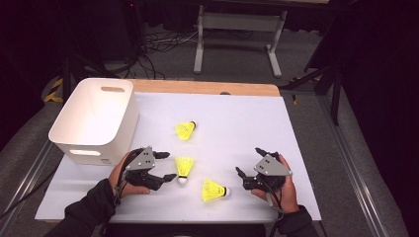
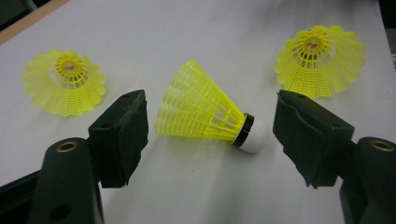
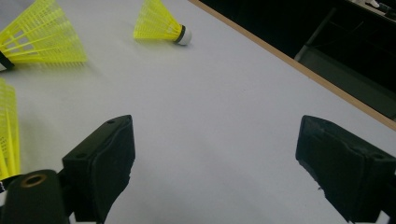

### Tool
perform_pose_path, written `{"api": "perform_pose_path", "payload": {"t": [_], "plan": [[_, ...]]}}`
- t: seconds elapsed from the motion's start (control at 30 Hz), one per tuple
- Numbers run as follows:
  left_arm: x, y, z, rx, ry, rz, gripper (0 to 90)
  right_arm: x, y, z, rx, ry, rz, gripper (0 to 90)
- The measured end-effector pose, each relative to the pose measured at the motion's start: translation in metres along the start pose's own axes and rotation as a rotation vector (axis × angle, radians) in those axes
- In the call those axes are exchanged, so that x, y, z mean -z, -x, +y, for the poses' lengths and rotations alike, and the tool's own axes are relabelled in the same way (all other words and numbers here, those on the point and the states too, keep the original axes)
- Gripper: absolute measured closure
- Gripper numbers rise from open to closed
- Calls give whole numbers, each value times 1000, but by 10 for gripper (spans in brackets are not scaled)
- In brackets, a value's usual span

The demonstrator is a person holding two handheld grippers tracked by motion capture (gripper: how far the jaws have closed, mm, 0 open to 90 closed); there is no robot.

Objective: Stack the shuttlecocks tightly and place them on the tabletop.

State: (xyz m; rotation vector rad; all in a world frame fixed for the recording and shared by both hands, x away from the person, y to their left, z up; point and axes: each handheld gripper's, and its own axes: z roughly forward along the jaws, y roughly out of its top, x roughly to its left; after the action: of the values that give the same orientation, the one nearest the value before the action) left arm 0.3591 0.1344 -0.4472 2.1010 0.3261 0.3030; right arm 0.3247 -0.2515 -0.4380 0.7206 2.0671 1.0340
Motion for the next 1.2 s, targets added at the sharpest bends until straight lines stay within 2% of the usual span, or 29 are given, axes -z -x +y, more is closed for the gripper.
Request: {"api": "perform_pose_path", "payload": {"t": [0.1,0.13,0.33,0.37,0.47,0.53,0.67,0.77,0.9,0.93,1.0,1.07,1.13,1.2], "plan": [[-4,-5,5,20,8,-9,284,0,0,0,-4,-3,0,125],[-7,-8,8,21,11,-40,284,0,0,0,-3,-2,2,125],[-25,-15,18,28,-28,-67,337,-1,0,-1,-1,-11,11,125],[-28,-17,19,32,-34,-81,352,-1,0,-1,-2,-11,12,125],[-36,-25,19,73,-52,-93,360,-2,0,-1,-4,-13,15,125],[-40,-30,18,109,-46,-101,375,-2,0,-2,-4,-16,19,125],[-45,-35,16,127,-54,-113,428,-3,0,-2,-3,-21,24,125],[-48,-39,13,149,-60,-139,465,-4,0,-2,-7,-25,29,125],[-50,-42,12,154,-59,-168,514,-5,0,-3,-4,-32,33,124],[-51,-42,12,153,-60,-183,583,-6,-1,-3,-3,-35,34,124],[-52,-43,12,149,-60,-204,621,-6,-1,-3,-4,-36,36,124],[-51,-43,12,140,-55,-204,670,-7,-1,-3,-4,-39,43,125],[-49,-44,12,141,-42,-208,766,-7,-1,-4,0,-45,49,125],[-46,-45,12,134,-30,-196,835,-8,-1,-4,1,-48,54,126]]}}
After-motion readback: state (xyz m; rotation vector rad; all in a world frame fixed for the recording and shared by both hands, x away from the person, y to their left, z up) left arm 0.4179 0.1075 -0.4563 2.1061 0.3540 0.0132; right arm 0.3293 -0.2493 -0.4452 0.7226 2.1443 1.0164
